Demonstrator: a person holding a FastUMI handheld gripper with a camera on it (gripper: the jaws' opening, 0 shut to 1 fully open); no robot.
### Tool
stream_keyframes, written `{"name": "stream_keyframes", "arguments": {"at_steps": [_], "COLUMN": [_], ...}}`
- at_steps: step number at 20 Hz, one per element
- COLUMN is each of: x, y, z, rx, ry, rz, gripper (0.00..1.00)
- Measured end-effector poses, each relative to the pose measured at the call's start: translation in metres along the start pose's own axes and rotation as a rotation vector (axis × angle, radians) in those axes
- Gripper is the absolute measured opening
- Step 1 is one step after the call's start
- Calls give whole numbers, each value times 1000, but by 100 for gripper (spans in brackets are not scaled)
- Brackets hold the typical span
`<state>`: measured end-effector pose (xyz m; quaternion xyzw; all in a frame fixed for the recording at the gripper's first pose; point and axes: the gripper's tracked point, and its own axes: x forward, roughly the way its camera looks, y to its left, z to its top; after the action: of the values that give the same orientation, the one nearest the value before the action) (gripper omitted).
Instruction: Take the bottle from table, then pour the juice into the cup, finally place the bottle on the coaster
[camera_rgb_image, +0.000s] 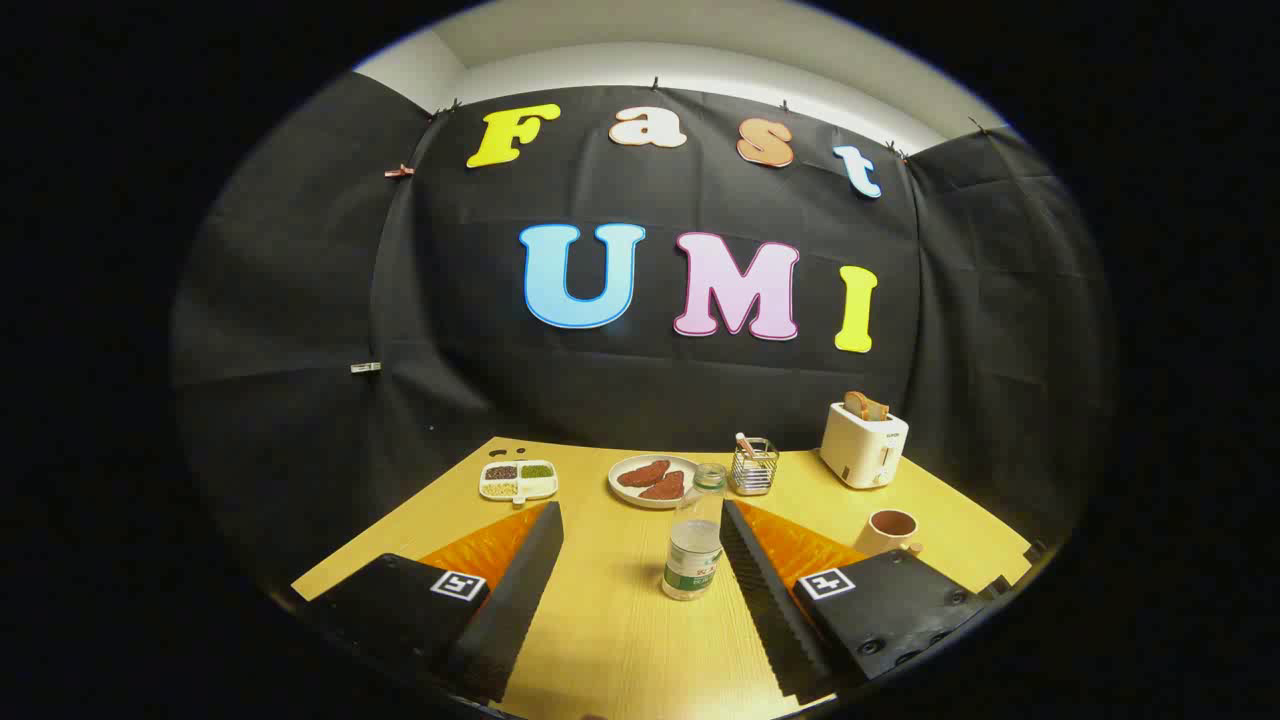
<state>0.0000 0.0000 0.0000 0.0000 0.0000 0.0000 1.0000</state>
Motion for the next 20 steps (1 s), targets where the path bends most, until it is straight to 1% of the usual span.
{"name": "stream_keyframes", "arguments": {"at_steps": [3,9,20], "x": [1,1,9], "y": [-7,-16,-27], "z": [-2,-1,-18], "rx": [-24,15,30], "ry": [4,3,24], "rz": [-6,-34,-75], "gripper": [97,97,97]}}
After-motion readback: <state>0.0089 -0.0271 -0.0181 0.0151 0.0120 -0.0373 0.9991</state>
